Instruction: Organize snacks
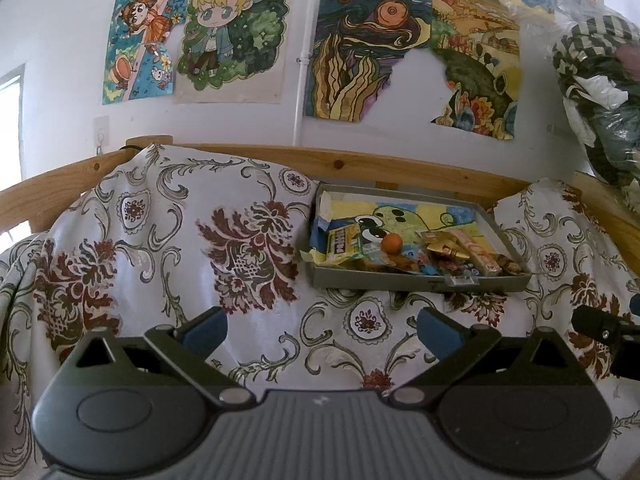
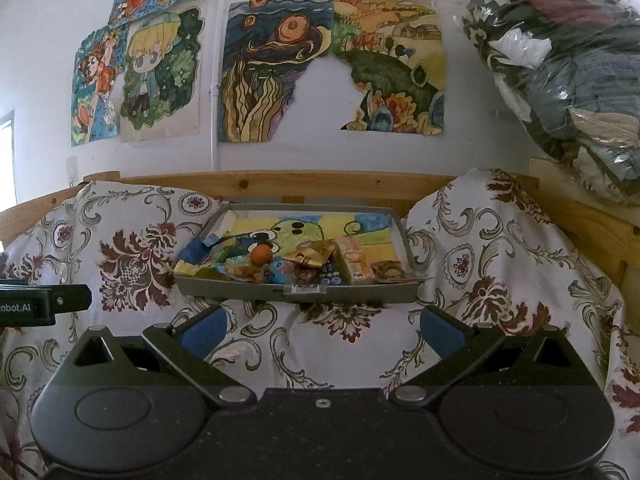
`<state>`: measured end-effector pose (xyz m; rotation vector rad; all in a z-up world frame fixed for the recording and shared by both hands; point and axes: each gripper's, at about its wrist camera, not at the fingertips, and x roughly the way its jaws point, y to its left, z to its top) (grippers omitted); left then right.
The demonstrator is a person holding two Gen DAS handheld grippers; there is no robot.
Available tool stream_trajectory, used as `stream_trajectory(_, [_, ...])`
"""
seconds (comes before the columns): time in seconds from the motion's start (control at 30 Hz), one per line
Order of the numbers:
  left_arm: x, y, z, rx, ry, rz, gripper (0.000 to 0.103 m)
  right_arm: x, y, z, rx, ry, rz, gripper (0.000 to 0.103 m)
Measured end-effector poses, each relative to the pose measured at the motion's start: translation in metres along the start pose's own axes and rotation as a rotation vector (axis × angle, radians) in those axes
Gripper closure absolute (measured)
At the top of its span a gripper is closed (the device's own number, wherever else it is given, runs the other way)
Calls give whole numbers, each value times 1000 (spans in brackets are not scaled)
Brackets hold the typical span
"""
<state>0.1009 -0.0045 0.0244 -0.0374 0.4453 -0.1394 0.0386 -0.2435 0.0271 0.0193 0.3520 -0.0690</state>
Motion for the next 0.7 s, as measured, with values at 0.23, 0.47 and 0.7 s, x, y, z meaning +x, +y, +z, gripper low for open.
stream_trajectory(0.23, [0, 0, 0, 0, 0, 0, 0, 0, 0, 0, 0, 1, -1, 1])
stream_trajectory(0.47, [0, 0, -3, -5, 12, 18, 0, 1, 0, 0, -1, 2, -1, 1])
stream_trajectory(0.7, [2, 1, -8, -1, 32, 35, 0, 0, 1, -10, -11, 7, 3, 1])
